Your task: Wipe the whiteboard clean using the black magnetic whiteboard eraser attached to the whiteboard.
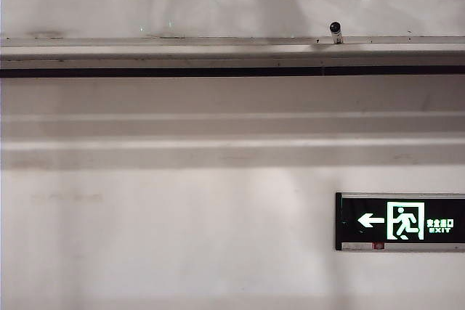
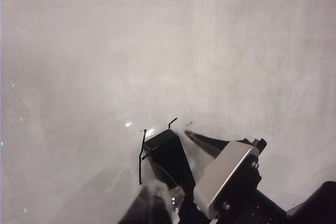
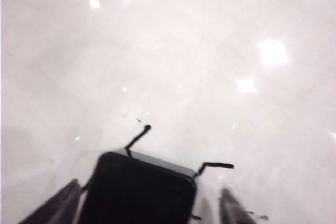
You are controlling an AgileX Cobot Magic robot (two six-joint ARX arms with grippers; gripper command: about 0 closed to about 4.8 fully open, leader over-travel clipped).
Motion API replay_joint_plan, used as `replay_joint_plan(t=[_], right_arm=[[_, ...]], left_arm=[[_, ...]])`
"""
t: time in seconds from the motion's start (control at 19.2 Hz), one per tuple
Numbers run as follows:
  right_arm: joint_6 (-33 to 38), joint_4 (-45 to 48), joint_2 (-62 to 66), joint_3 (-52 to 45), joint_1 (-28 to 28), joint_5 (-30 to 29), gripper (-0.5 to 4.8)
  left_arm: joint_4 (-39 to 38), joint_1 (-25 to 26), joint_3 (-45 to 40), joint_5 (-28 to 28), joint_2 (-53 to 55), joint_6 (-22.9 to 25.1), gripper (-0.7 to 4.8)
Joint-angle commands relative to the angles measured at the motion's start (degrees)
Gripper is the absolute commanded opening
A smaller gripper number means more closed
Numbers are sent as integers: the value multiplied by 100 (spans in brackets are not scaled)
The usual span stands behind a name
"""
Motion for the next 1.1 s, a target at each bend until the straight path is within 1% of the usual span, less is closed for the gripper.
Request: replay_joint_plan(t=[0.05,0.1,0.21,0.26,0.31,0.37,0.42,0.47,0.52,0.57,0.63,0.68,0.73,0.78,0.89,0.99,1.1], right_arm=[[4,291,-48,33,4,92,338],[4,463,-96,35,7,223,338],[7,660,-348,33,44,699,333],[7,645,-560,33,68,1056,292],[4,638,-769,33,70,1364,231],[2,603,-997,33,68,1530,139],[4,485,-1276,33,66,1521,16],[4,321,-1578,33,52,1493,-1],[4,192,-1816,33,52,1484,-1],[7,-22,-2090,33,52,1478,-1],[11,-232,-2308,33,52,1464,-1],[26,-411,-2498,33,52,1460,-1],[28,-540,-2691,33,55,1438,-1],[26,-592,-2837,33,61,1285,-1],[28,-599,-3040,33,70,981,-1],[52,-629,-3171,33,70,949,-1],[57,-780,-3235,33,70,949,-1]], left_arm=[[35,-4,22,20,-26,-20,-6],[37,-4,22,20,-24,-20,-7],[35,-4,-2,22,-7,-24,-7],[33,-4,-11,24,37,-24,-7],[24,-4,-37,131,94,-22,-6],[28,-4,-48,302,170,-28,-6],[70,-4,-48,540,291,-129,-4],[138,-4,-48,671,409,-278,14],[264,-4,-48,734,564,-446,93],[400,-4,-48,732,737,-610,210],[597,-4,-48,730,951,-743,353],[750,-4,-48,726,1117,-828,458],[1038,-4,-48,710,1399,-957,479],[1305,-4,-48,560,1646,-1071,479],[1943,-2,-48,63,2092,-1246,479],[2643,-2,-48,-459,2492,-1270,479],[3250,-4,-48,-848,2796,-1292,479]])
